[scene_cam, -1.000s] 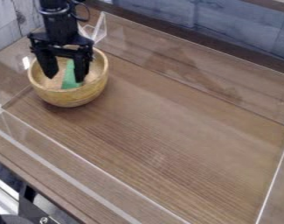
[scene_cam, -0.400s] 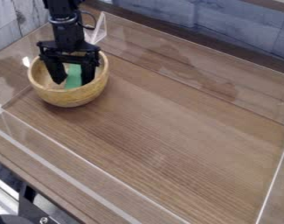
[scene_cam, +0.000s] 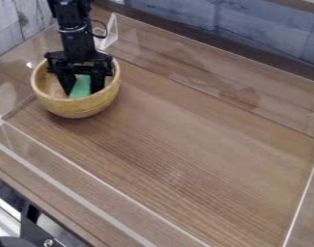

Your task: Move green stick from inside the wooden bowl to the table next to it

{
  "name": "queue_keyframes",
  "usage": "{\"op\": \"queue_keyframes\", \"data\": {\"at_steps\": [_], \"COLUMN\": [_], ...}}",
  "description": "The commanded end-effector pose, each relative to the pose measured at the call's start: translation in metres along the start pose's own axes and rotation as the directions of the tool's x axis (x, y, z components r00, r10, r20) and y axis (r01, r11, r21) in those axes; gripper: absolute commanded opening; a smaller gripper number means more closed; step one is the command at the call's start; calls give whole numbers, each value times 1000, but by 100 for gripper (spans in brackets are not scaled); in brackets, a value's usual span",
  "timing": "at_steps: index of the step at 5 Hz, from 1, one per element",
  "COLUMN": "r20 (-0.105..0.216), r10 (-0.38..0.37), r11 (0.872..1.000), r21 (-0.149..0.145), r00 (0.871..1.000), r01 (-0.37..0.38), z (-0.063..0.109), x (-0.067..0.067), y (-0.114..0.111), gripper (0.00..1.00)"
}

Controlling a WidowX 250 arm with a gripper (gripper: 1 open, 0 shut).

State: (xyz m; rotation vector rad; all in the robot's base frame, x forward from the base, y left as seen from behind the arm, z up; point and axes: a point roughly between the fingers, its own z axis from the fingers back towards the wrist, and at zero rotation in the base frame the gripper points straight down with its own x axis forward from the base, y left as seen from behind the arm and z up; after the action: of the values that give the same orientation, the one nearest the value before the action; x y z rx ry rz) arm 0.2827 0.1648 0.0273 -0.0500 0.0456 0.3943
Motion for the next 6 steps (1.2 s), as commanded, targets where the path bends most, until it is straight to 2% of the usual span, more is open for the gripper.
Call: {"op": "queue_keyframes", "data": {"at_steps": [1, 4, 6], "r20": [6, -31, -48], "r10": [-12, 101, 144], "r11": [1000, 993, 987], "r21": [-15, -57, -71], "r00": [1000, 994, 988], "r01": [12, -102, -148], "z": [2, 5, -4], "x": [1, -3, 13], "y": [-3, 6, 14], "gripper": [100, 100, 100]}}
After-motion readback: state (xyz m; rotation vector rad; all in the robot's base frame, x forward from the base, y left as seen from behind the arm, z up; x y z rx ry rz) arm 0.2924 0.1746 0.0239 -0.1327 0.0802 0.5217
